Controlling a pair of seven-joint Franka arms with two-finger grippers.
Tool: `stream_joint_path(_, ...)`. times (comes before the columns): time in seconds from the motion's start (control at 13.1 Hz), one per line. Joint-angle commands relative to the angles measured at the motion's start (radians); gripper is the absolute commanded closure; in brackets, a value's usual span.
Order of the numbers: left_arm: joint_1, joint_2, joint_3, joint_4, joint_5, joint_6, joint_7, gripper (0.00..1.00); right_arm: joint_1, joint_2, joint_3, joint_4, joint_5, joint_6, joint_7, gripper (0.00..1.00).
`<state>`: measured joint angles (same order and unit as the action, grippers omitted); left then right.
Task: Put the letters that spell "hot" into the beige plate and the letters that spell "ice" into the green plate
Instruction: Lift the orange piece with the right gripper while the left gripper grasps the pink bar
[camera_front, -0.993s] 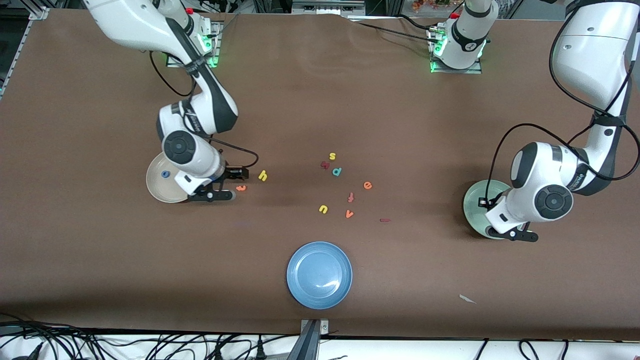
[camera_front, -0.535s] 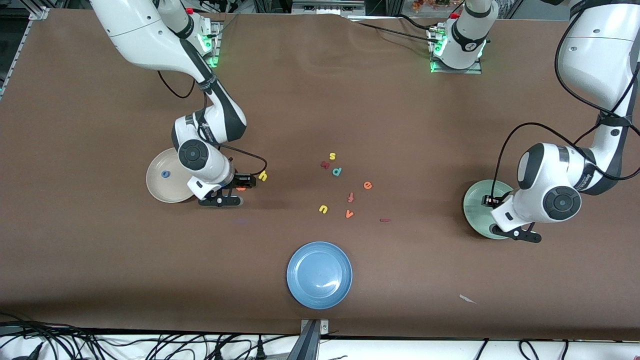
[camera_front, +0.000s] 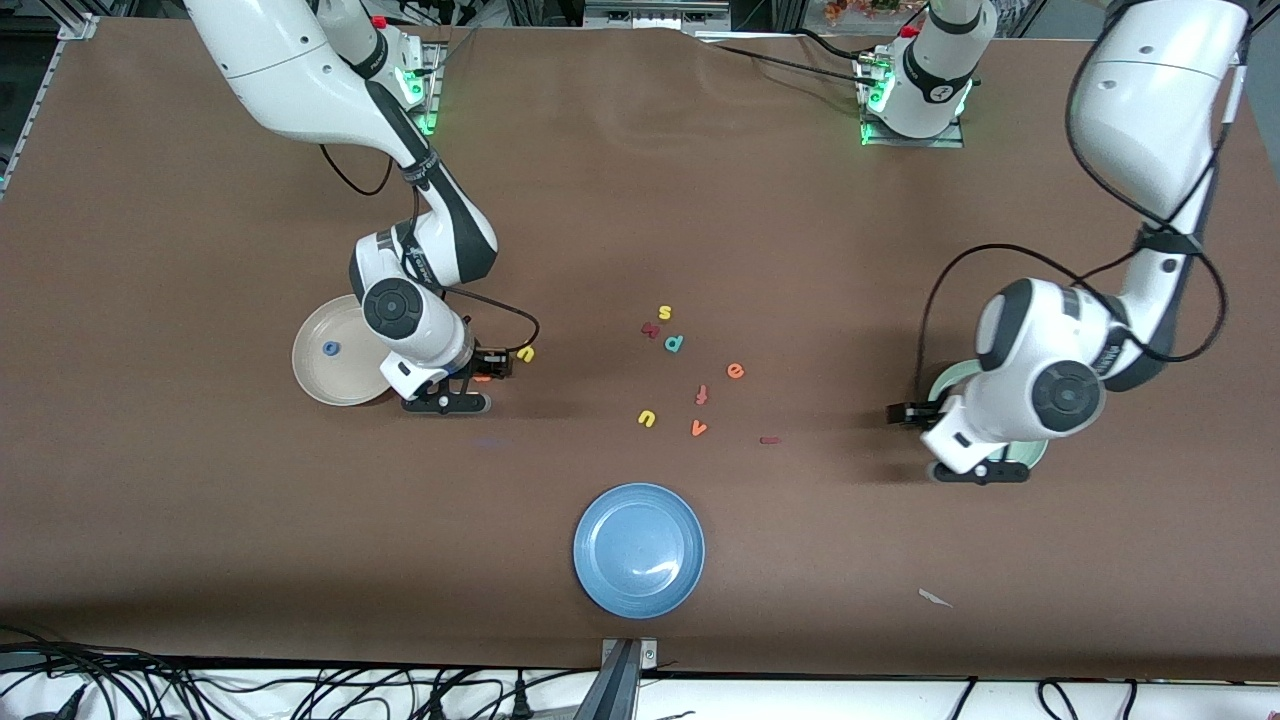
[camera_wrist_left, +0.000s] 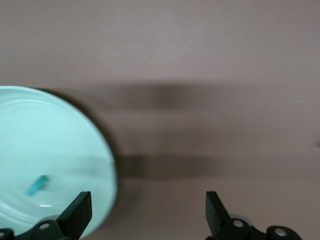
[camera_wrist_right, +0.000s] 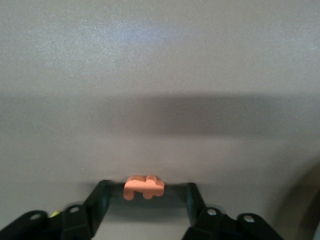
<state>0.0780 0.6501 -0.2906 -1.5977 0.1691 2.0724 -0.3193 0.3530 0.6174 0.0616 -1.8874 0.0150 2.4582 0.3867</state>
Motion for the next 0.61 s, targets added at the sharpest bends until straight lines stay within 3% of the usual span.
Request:
stream_joint_path(0.0, -0.072, 0.0, 0.01, -0.002, -0.033, 0.053, -0.14, 0.0, 0.003, 0.015, 0.003, 0.013, 0.003, 0.019, 0.007, 0.39)
stream_joint_path(0.31, -0.167, 0.042, 0.013, 0.004, -0.025, 0.115, -0.334, 0.0, 0.001, 0.019, 0.003, 0.025, 0.006, 0.019, 0.007, 0.39)
stream_joint_path(0.53, -0.219, 0.097, 0.019, 0.08, -0.023, 0.121, -0.42, 0.0, 0.003, 0.028, 0.003, 0.025, 0.006, 0.019, 0.007, 0.46)
